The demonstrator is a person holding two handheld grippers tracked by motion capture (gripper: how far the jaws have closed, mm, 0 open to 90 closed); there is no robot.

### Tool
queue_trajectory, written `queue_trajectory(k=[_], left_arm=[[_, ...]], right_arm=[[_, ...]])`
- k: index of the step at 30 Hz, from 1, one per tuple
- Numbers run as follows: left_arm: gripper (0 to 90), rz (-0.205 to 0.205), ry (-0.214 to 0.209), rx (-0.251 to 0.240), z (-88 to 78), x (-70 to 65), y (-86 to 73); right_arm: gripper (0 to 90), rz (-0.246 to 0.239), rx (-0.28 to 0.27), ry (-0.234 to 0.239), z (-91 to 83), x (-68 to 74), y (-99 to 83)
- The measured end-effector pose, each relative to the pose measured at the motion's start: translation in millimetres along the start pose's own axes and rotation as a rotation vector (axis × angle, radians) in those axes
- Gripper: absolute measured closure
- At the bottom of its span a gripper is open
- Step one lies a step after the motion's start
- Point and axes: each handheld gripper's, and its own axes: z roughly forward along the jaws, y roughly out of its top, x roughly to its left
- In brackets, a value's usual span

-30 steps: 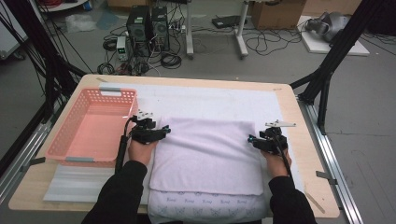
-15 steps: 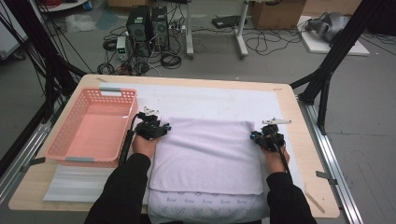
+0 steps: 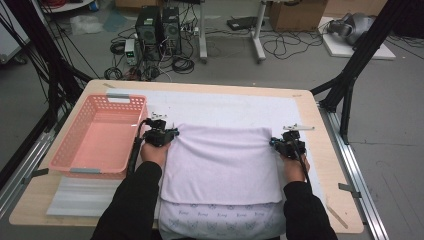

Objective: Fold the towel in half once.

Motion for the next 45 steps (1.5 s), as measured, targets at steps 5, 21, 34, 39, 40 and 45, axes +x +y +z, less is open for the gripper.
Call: queue_trajectory(k=[5,21,34,39,40,45], left_arm=[[86.4,-0.017,0.007,-0.06,5.1,3.1,13.1],[74.0,0.062,0.012,-0.052,19.9,6.5,35.8],[35.7,0.084,-0.138,-0.041,-0.9,-19.9,38.7],[20.7,0.087,-0.155,-0.067,-13.5,-28.5,28.2],[22.8,0.096,-0.157,-0.074,-16.1,-29.9,26.0],[29.4,0.089,-0.197,-0.078,-29.8,-32.3,12.1]], right_arm=[[88.7,0.005,-0.029,-0.021,6.2,-5.5,11.8],[86.0,0.008,-0.085,-0.07,27.0,-7.2,39.9],[56.0,0.011,-0.117,0.001,-3.2,-7.5,34.8],[55.0,0.004,-0.129,0.039,-19.3,-5.0,27.7],[53.3,0.002,-0.129,0.045,-21.5,-5.2,25.8],[47.6,0.002,-0.123,0.062,-33.8,-5.2,15.0]])
